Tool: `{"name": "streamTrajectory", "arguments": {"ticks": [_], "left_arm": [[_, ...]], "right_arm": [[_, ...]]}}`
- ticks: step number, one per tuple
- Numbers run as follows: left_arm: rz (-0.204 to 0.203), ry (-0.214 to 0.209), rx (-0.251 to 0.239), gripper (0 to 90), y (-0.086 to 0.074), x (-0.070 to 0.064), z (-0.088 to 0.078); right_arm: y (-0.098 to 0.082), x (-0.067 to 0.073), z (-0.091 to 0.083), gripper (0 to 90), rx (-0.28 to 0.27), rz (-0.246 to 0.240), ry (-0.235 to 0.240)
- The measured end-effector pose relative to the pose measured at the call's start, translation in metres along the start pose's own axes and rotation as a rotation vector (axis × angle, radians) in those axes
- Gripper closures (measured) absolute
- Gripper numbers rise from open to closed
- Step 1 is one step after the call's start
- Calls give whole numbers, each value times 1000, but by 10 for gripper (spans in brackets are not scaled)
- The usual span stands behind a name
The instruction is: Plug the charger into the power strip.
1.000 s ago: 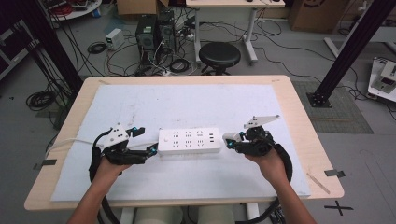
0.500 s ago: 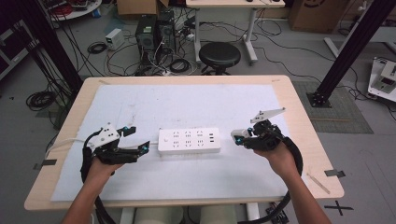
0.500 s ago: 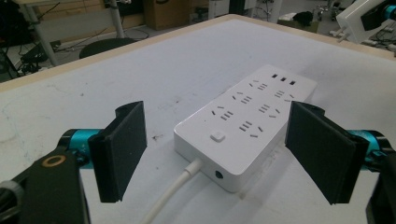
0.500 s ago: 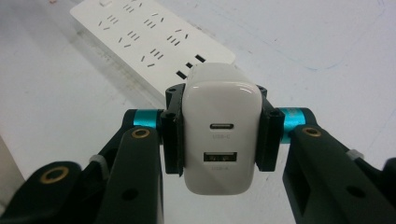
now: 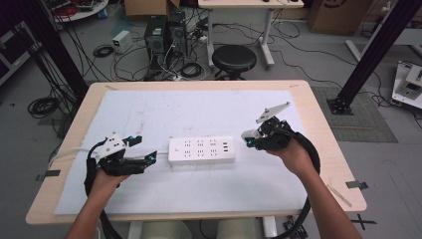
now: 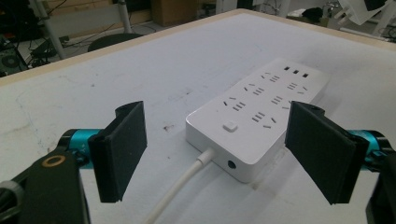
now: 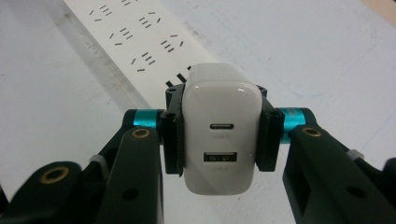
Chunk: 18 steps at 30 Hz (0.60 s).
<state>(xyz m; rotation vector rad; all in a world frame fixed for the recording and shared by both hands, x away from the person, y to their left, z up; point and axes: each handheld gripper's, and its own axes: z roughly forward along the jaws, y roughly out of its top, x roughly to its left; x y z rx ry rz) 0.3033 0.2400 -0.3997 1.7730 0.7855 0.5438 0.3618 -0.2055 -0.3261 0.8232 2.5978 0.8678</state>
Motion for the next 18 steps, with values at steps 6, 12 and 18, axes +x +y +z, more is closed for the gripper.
{"name": "streamTrajectory", "arguments": {"ticks": [6, 12, 18], "left_arm": [[-3, 3, 2, 209, -1, 2, 1], [-16, 9, -2, 209, -3, 4, 0], [-23, 7, -1, 209, -6, 6, -1]], "right_arm": [[16, -1, 4, 631, 19, -74, 17], [31, -2, 14, 631, 41, -127, 52], [44, 1, 28, 631, 69, -177, 94]]}}
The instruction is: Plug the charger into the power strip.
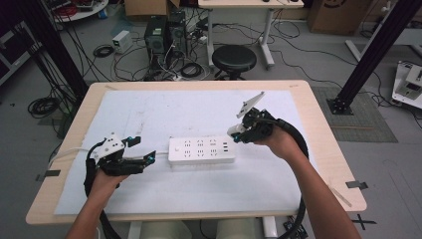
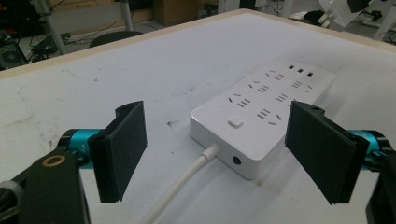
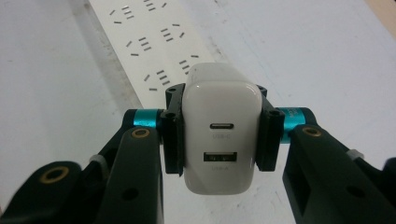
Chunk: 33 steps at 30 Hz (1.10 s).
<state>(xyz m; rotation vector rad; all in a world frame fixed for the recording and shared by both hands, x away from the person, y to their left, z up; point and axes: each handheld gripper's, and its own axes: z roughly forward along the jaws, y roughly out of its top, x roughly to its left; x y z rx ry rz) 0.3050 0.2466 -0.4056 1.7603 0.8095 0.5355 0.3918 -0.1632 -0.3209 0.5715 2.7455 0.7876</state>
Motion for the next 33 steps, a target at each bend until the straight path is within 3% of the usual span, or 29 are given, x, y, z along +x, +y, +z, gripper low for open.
{"name": "streamTrajectory", "arguments": {"ticks": [12, 28, 33], "left_arm": [[-15, 0, 0, 209, -6, 5, -1], [-20, -15, 2, 209, -9, 10, 0], [-28, -15, 1, 208, -10, 10, 0]], "right_arm": [[26, -5, 31, 631, 59, -92, 92], [45, -6, 66, 632, 177, -209, 138], [45, -7, 71, 632, 185, -227, 147]]}}
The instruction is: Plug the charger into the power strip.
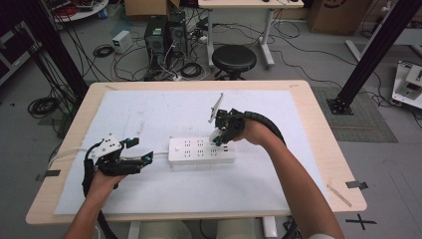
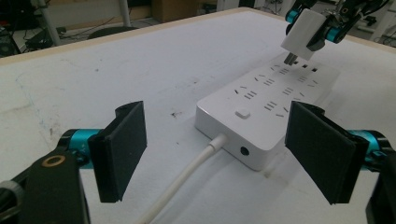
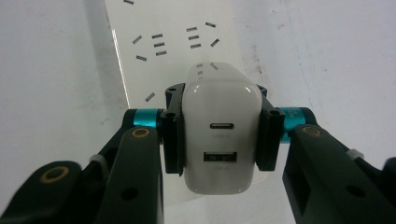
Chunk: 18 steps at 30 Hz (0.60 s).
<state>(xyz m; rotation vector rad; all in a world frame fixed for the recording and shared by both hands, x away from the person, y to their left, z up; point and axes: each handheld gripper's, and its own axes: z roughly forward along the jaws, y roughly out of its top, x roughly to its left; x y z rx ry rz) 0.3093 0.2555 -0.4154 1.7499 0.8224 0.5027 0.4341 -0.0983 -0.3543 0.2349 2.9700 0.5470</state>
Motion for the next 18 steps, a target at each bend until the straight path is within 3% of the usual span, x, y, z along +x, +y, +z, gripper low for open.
{"name": "streamTrajectory", "arguments": {"ticks": [8, 11, 16, 18], "left_arm": [[-2, -7, 2, 208, 0, 1, 1], [-3, -9, 3, 208, 0, 2, 2], [-7, -11, 4, 209, 0, 2, 3], [-9, -9, 2, 208, 0, 3, 3]], "right_arm": [[4, -2, 8, 632, 28, -48, 11], [9, -2, 9, 632, 51, -89, 13], [25, 0, 12, 633, 152, -190, 9], [30, 0, 13, 633, 191, -198, 10]]}}
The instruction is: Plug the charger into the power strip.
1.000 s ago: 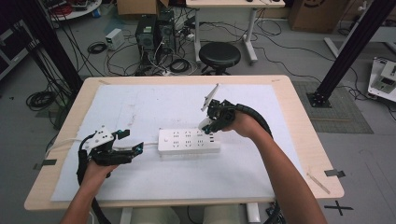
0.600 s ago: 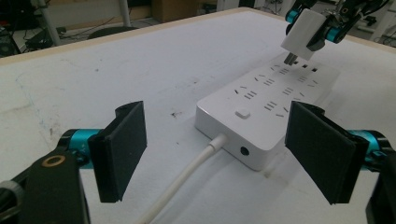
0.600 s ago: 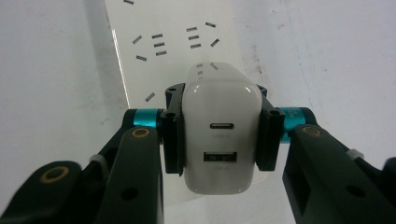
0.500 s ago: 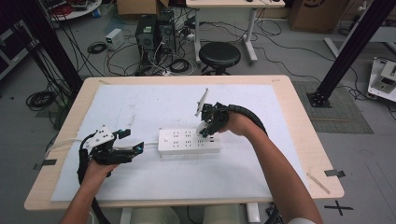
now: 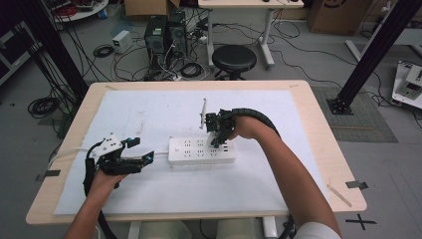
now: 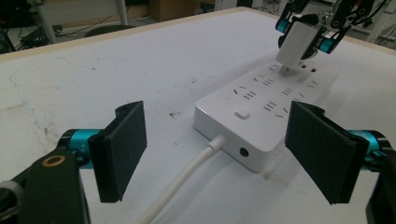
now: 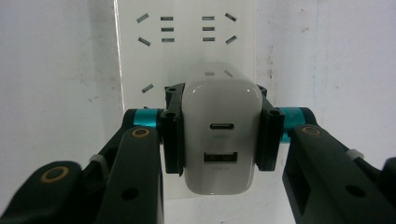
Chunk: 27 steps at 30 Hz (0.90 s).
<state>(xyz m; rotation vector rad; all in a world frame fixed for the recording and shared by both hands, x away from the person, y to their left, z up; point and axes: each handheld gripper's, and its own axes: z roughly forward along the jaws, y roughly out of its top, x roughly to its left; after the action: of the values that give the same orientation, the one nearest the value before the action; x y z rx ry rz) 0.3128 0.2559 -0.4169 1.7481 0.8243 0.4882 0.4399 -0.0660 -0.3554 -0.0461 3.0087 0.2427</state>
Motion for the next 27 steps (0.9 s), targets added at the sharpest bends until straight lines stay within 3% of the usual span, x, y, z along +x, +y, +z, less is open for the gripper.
{"name": "streamTrajectory", "arguments": {"ticks": [3, 8, 16, 27], "left_arm": [[-3, -1, 0, 208, 0, 0, 0], [0, -4, -1, 209, 0, 0, 0], [-6, -4, -5, 209, 0, 1, 2], [-14, -5, -11, 209, 0, 1, 1]], "right_arm": [[4, -3, 0, 634, 20, 24, 21], [3, -6, 1, 634, 7, 12, 36], [11, -2, 3, 634, 32, -39, 12], [19, 0, 4, 634, 82, -25, -1]]}}
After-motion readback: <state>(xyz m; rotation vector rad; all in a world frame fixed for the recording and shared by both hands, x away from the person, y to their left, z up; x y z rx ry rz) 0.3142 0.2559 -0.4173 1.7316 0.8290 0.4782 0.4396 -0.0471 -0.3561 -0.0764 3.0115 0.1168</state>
